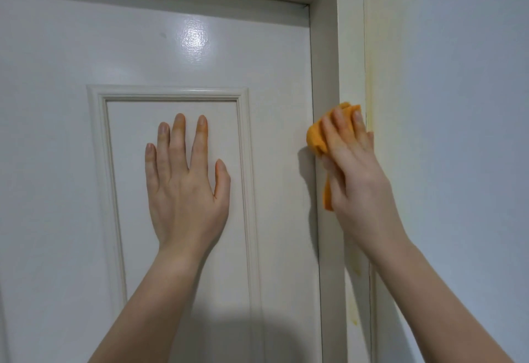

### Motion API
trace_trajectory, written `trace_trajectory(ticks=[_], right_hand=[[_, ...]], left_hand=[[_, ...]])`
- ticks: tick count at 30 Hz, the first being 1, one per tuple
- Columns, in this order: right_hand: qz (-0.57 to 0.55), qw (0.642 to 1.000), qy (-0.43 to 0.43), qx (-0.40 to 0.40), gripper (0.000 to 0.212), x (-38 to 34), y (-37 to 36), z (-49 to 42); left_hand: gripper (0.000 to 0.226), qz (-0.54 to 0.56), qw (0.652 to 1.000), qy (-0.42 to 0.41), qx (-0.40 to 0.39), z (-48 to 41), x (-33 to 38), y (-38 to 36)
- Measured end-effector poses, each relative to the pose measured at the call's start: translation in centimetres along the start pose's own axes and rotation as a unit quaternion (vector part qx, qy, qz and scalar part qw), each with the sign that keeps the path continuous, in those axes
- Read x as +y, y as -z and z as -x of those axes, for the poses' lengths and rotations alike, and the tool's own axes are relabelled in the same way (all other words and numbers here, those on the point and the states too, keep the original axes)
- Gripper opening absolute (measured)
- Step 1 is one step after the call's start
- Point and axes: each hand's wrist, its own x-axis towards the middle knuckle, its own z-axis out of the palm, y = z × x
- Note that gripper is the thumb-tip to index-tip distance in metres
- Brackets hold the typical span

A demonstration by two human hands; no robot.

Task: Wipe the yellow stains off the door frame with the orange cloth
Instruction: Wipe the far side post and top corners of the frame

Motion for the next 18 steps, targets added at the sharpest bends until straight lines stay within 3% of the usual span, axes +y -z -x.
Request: trace_trajectory(ticks=[5, 10, 14, 18], right_hand=[[-0.026, 0.997, -0.067, 0.029, 0.058, 0.3, 0.5, 2.7], [0.046, 0.998, -0.028, 0.021, 0.086, -1.2, -2.2, 4.8], [-0.016, 0.997, -0.062, 0.048, 0.064, -0.5, -0.9, 2.9], [-0.009, 0.993, -0.098, 0.06, 0.066, -1.3, -1.4, 6.5]], left_hand=[[0.069, 0.008, 1.0, 0.003, 0.003, -0.1, -0.1, 0.0], [0.068, 0.004, 1.0, 0.001, -0.006, 0.3, 0.0, -0.2], [0.068, 0.007, 1.0, 0.008, -0.01, 0.4, 0.0, -0.1], [0.068, 0.01, 1.0, 0.013, -0.011, 0.5, 0.2, -0.2]])
